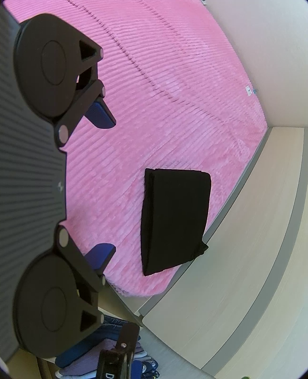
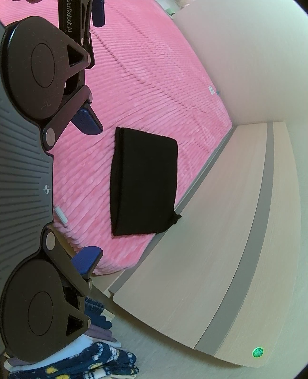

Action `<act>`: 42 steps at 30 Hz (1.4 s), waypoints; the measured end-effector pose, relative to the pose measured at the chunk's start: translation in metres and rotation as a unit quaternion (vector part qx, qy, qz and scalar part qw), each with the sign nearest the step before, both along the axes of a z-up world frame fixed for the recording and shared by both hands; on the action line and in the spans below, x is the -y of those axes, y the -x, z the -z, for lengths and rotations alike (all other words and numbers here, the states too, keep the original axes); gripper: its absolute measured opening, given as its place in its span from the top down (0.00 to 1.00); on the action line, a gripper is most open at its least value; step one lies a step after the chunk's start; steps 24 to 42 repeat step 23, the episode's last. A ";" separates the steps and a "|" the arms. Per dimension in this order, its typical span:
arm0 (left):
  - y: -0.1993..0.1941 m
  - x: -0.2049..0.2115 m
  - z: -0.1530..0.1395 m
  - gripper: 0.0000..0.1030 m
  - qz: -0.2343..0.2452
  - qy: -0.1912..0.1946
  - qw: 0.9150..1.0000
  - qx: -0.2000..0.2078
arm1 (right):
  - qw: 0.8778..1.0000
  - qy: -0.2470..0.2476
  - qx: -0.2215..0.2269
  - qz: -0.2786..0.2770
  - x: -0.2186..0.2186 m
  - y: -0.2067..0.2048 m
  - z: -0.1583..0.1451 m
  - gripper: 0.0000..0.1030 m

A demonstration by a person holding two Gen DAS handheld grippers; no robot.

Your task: Fold clothes

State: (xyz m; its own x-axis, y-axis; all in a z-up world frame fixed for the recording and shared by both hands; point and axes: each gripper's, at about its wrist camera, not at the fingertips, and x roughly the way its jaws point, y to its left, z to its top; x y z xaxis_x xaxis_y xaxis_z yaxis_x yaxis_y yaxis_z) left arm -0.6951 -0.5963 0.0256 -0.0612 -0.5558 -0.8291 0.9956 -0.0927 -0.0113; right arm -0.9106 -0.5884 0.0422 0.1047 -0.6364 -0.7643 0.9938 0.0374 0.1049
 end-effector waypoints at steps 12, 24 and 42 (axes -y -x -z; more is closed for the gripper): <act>0.004 0.000 -0.001 0.01 0.003 0.008 1.000 0.009 | 1.000 0.003 -0.006 -0.004 0.001 -0.002 -0.002 0.00; 0.008 0.005 0.000 0.01 0.004 0.007 1.000 0.011 | 1.000 0.007 -0.022 -0.013 0.002 -0.005 -0.004 0.00; 0.008 0.005 0.000 0.01 0.004 0.007 1.000 0.011 | 1.000 0.007 -0.022 -0.013 0.002 -0.005 -0.004 0.00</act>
